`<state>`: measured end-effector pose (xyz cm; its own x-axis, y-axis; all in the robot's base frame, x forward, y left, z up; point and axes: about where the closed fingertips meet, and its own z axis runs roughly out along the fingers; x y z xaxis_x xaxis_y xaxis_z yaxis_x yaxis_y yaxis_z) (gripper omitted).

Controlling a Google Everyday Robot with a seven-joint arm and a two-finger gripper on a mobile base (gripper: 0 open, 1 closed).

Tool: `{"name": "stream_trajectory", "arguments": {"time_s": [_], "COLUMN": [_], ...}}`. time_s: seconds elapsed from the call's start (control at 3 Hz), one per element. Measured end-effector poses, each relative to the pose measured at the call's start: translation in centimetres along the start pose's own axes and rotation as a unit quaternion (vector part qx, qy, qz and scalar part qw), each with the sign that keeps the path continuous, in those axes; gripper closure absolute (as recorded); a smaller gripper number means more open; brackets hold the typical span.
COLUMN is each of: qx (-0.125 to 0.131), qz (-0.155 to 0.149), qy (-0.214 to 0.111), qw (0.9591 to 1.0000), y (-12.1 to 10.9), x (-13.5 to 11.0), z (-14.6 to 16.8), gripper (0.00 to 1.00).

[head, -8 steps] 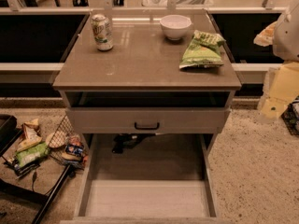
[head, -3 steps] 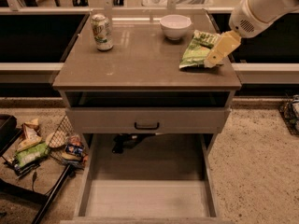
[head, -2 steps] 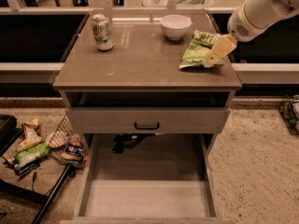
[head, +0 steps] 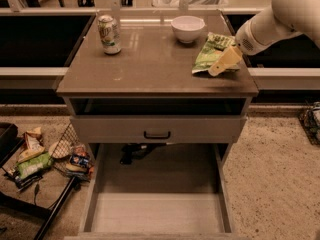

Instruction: Place green jalapeno chip bag into middle drawer

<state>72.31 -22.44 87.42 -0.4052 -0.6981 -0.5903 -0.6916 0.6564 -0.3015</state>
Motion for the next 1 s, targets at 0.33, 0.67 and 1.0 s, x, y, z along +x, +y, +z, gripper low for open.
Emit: {"name": "stream_trajectory", "arguments": {"time_s": [0.33, 0.67, 1.0], "qx": [-0.007, -0.025, -0.037], "qz": [-0.003, 0.011, 0.034], "qy": [-0.028, -0.045, -0.054], "qw": [0.9996, 0.9986, 0.9973], "y": [-0.7, -0.9, -0.6], "x": [-1.6, -2.1, -1.6], "z": [2.5, 5.4, 7.5], "gripper": [0.00, 0.10, 0.26]}}
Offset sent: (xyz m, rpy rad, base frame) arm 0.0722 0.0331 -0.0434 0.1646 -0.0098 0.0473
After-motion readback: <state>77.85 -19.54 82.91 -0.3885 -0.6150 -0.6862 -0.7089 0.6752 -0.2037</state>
